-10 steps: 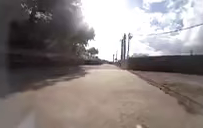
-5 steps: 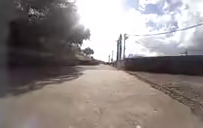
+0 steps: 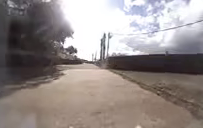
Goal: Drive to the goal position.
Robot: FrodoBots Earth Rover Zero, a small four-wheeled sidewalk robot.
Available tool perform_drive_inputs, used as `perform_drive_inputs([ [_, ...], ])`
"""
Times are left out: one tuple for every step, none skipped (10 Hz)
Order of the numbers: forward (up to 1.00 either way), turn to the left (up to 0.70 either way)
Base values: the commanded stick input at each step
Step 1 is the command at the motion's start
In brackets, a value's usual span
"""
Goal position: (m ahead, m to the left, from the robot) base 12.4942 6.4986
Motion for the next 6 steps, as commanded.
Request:
perform_drive_inputs([
  [0.7, 0.0],
  [0.7, 0.0],
  [0.7, 0.0],
  [0.7, 0.0],
  [0.7, 0.0],
  [0.7, 0.0],
])
